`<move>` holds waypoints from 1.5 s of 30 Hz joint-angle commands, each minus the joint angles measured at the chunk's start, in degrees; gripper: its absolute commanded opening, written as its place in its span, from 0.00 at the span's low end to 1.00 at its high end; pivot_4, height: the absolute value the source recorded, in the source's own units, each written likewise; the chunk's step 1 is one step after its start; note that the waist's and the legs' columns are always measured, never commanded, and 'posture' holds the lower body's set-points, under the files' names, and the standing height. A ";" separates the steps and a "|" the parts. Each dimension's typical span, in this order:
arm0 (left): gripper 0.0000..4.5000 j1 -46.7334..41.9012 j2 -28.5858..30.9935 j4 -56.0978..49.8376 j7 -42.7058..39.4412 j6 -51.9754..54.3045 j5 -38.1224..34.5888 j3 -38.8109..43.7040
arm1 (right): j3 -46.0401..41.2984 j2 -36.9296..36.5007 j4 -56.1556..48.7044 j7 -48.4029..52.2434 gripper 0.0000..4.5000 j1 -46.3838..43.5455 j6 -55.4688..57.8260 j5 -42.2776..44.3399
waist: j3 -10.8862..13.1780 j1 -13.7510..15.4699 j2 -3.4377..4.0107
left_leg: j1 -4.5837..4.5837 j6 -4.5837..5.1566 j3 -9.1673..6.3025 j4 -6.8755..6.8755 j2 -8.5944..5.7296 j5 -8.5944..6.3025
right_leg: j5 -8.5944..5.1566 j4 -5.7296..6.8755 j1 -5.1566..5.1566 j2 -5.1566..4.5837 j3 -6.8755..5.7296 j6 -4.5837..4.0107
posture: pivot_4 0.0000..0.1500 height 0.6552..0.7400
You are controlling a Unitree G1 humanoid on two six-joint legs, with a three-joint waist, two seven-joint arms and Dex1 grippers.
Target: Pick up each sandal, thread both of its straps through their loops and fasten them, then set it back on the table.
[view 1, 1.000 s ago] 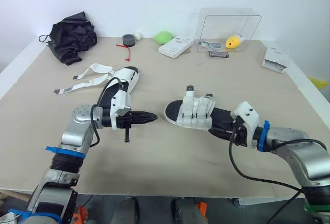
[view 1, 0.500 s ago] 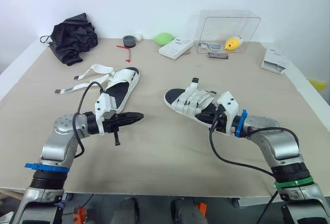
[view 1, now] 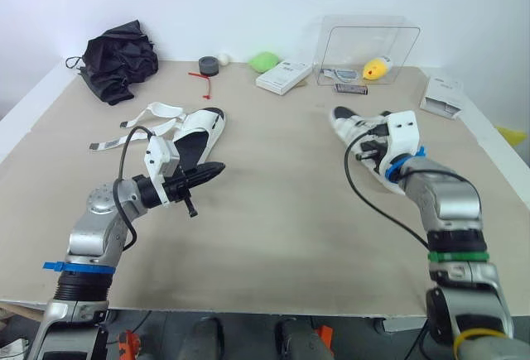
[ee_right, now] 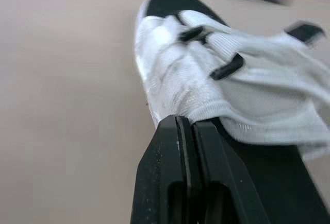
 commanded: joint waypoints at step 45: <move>0.99 -16.77 -4.92 20.41 29.98 14.54 13.11 -0.46 | 3.49 -4.88 -44.80 21.05 0.85 23.03 -2.49 12.94 | 0.10 0.45 -0.22 | -0.01 -0.38 -0.40 0.04 -0.04 0.14 | 0.09 -0.03 0.04 0.31 0.18 0.39 | 1.00 1.00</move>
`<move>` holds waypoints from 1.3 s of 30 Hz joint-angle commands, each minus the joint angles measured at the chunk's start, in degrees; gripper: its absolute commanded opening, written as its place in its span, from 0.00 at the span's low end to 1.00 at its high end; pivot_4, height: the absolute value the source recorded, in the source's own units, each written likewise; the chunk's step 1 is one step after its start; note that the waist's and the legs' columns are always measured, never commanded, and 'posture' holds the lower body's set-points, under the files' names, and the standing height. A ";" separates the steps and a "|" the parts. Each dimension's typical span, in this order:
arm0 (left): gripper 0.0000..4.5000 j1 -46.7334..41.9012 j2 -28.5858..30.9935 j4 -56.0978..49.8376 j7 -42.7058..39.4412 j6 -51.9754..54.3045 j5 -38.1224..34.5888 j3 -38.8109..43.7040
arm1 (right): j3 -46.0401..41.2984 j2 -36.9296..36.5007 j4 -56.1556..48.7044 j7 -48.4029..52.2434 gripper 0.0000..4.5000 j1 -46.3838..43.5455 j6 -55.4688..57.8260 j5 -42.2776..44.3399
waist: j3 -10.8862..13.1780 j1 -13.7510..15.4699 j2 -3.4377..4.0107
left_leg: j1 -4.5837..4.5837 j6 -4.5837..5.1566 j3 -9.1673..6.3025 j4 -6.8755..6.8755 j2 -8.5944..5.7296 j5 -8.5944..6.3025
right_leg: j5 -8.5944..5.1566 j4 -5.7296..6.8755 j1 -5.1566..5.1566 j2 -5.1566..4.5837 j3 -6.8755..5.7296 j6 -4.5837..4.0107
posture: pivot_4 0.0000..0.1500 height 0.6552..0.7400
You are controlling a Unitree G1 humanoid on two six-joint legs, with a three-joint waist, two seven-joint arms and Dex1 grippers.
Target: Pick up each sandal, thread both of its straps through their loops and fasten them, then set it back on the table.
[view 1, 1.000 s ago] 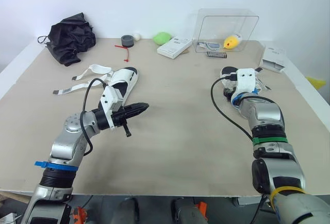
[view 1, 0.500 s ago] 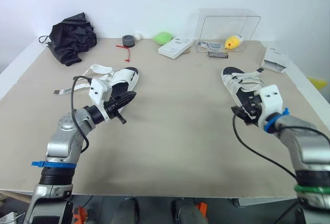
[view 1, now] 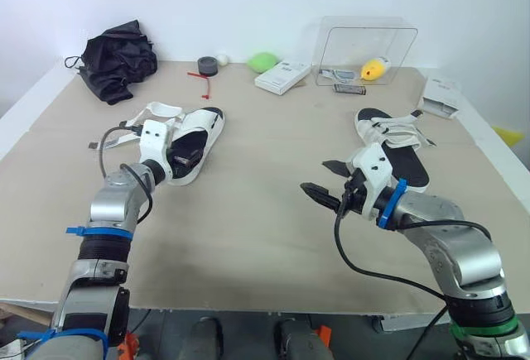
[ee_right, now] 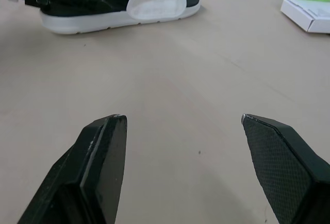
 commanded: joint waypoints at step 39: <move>0.03 -15.53 -7.33 20.53 -43.09 -27.94 4.96 -9.84 | -8.85 0.71 -0.89 -0.64 0.85 6.70 -2.28 2.60 | -0.01 0.50 -0.01 | -0.22 -0.08 -0.24 -0.03 -0.32 -0.05 | -0.03 -0.02 -0.02 -0.24 -0.19 -0.14 | 1.00 1.00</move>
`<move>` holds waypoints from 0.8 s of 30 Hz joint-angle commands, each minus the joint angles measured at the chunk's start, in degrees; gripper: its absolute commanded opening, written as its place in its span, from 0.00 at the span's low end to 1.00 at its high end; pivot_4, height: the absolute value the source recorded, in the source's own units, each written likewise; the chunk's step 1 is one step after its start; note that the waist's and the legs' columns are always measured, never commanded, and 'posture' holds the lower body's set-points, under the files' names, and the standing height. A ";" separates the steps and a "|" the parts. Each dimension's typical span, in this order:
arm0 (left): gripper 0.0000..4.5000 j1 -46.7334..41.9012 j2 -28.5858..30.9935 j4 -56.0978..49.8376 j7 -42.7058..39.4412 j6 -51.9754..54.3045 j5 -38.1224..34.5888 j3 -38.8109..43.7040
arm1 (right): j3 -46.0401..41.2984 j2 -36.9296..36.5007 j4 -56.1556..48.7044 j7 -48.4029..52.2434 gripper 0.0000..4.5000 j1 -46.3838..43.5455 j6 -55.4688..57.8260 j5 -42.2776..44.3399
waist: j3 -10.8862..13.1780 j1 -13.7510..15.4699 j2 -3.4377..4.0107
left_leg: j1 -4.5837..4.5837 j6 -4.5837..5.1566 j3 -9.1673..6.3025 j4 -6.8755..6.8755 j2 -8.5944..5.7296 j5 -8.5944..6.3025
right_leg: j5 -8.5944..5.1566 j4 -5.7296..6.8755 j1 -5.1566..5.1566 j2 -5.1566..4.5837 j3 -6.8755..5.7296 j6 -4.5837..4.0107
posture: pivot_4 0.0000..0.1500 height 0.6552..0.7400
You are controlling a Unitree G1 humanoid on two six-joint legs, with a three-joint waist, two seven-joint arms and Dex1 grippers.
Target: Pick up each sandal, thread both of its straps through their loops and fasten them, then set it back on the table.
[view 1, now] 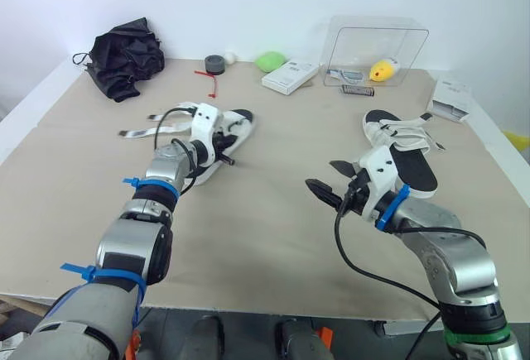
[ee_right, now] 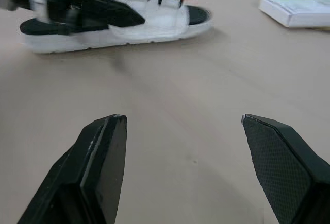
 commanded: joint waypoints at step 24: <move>0.00 19.78 8.15 -32.34 -29.93 -1.11 -3.43 -11.30 | 7.27 -13.68 16.17 24.30 0.01 -9.42 -5.25 -0.88 | -0.01 -0.49 0.05 | 0.26 0.18 -0.01 0.23 0.41 0.03 | -0.08 0.18 0.08 0.41 0.01 0.00 | 1.00 1.00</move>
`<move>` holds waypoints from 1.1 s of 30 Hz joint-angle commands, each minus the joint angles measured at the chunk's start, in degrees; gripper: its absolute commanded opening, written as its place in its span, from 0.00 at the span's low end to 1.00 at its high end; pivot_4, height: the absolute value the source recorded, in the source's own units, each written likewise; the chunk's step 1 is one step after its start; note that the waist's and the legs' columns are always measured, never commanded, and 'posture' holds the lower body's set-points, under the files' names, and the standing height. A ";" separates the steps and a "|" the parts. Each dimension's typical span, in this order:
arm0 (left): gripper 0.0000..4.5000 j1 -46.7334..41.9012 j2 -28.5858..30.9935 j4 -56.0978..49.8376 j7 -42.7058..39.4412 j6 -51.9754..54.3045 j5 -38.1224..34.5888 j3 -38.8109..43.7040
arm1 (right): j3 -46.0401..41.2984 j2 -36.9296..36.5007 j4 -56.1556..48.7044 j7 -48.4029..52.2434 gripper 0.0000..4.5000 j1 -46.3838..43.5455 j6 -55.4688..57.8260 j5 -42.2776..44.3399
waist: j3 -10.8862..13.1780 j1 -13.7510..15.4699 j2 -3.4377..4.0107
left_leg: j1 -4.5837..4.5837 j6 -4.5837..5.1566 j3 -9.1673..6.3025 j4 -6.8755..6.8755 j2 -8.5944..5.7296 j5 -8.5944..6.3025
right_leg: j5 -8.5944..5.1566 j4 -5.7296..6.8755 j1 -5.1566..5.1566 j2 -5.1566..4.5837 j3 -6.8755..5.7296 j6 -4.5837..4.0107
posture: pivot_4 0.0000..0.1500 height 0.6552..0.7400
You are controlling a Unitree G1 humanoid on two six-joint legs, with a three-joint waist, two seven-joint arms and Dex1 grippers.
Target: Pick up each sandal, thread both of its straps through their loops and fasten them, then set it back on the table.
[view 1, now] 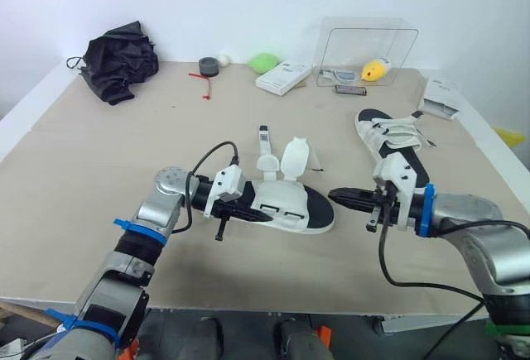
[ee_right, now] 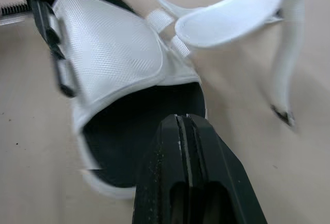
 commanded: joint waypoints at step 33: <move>0.00 4.12 2.10 -7.77 8.41 8.52 0.08 -2.00 | 22.48 15.36 33.02 15.80 0.01 -16.91 -9.62 -16.83 | -0.20 -0.24 0.04 | 0.81 -0.02 -0.03 -0.01 0.13 0.03 | -0.41 0.76 0.37 0.21 0.00 -0.73 | 1.00 1.00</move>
